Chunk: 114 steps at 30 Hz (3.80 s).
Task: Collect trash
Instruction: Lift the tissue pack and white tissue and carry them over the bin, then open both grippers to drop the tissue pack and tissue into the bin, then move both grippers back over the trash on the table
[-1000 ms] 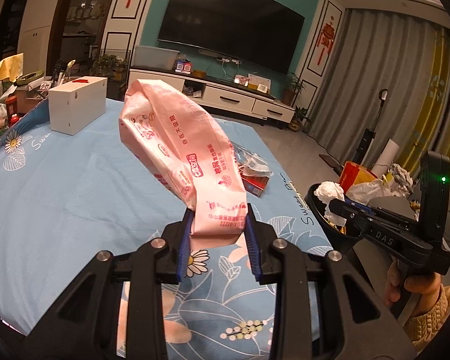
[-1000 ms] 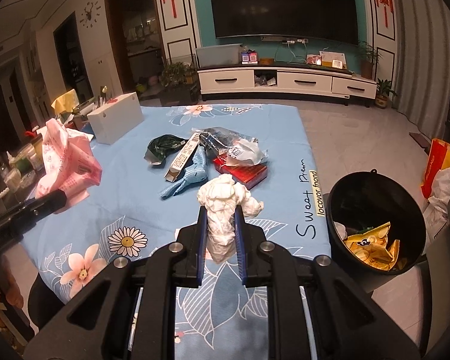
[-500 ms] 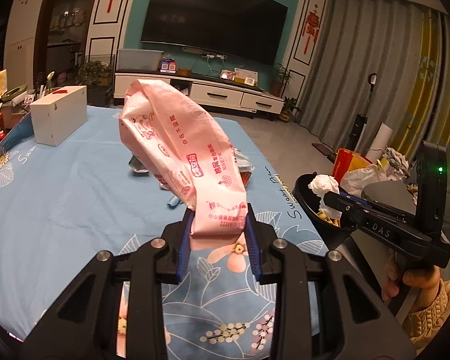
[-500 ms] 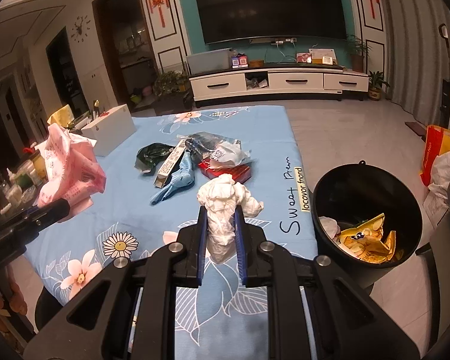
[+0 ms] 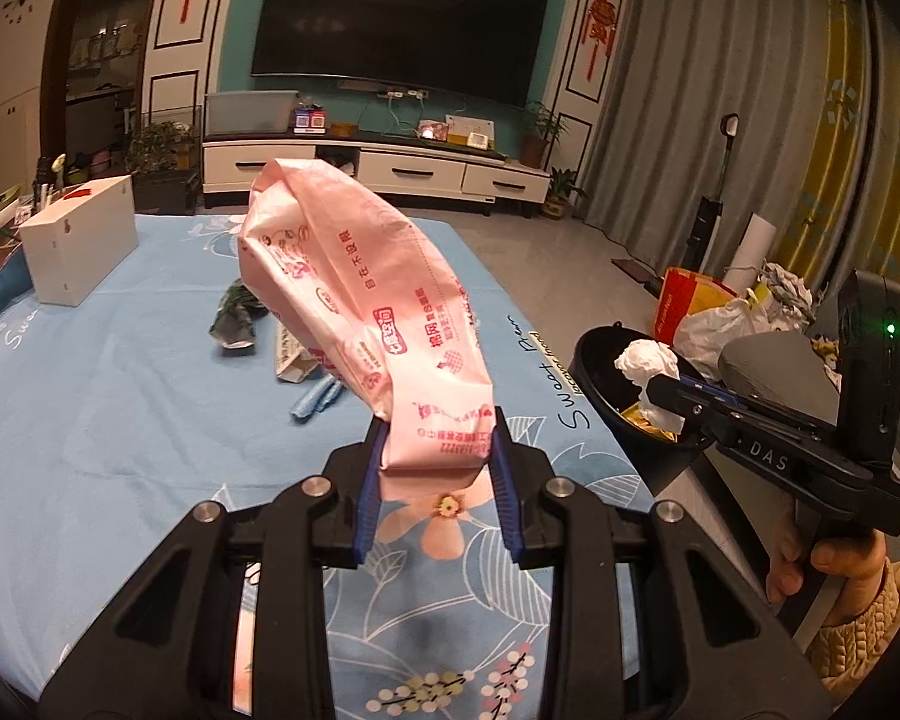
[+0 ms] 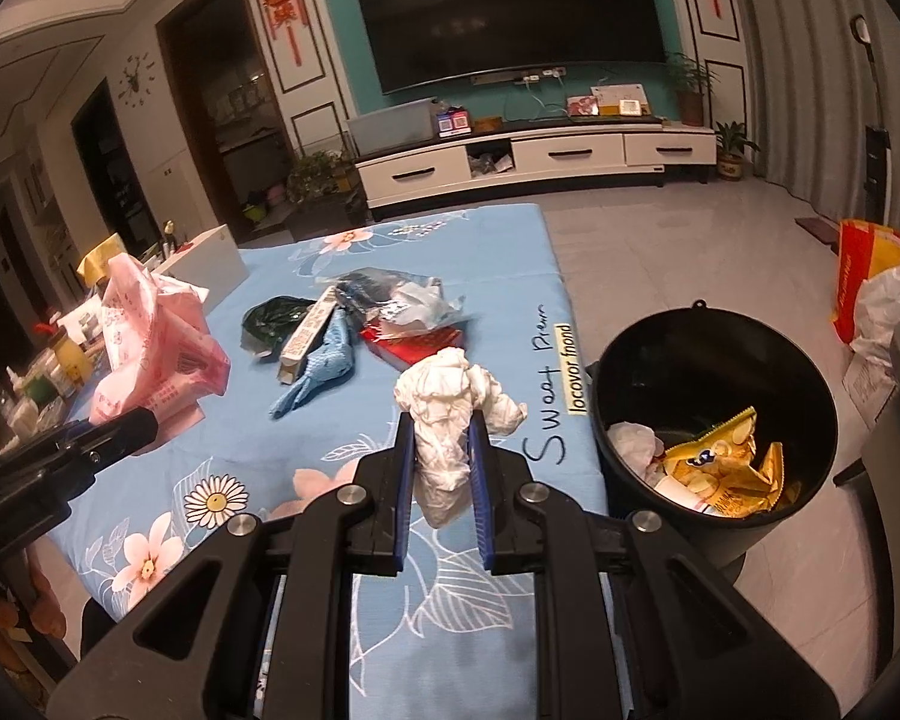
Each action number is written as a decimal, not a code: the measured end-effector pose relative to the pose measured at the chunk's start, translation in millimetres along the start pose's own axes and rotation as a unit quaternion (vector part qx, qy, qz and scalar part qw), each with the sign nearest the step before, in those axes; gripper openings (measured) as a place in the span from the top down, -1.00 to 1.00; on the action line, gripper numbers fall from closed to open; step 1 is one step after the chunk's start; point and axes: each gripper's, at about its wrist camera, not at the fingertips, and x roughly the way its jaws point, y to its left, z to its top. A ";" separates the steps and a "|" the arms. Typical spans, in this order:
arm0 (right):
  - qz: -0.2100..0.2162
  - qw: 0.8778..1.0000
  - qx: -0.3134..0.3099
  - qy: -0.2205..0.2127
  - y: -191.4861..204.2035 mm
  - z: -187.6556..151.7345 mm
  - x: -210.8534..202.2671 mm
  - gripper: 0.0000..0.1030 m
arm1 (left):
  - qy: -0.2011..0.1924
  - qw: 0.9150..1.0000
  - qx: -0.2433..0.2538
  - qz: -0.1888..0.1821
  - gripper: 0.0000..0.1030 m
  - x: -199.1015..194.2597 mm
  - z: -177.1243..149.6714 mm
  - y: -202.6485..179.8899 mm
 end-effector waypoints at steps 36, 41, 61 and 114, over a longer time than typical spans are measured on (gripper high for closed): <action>-0.067 0.987 0.149 -0.008 -135.7 -12.6 7.4 0.65 | 0.066 0.988 0.100 -0.100 0.36 112.0 26.5 -99.5; -0.074 0.981 0.177 -0.007 -157.7 -15.9 13.2 0.65 | 0.083 0.982 0.109 -0.131 0.36 140.8 31.8 -123.3; -0.090 0.965 0.245 -0.011 -199.4 -22.8 23.8 -0.05 | 0.132 0.965 0.139 -0.177 -0.56 215.4 30.7 -173.3; 0.071 0.978 0.070 0.183 79.9 13.2 138.7 -0.82 | 0.088 0.974 -0.160 0.136 -0.94 29.9 -41.2 160.4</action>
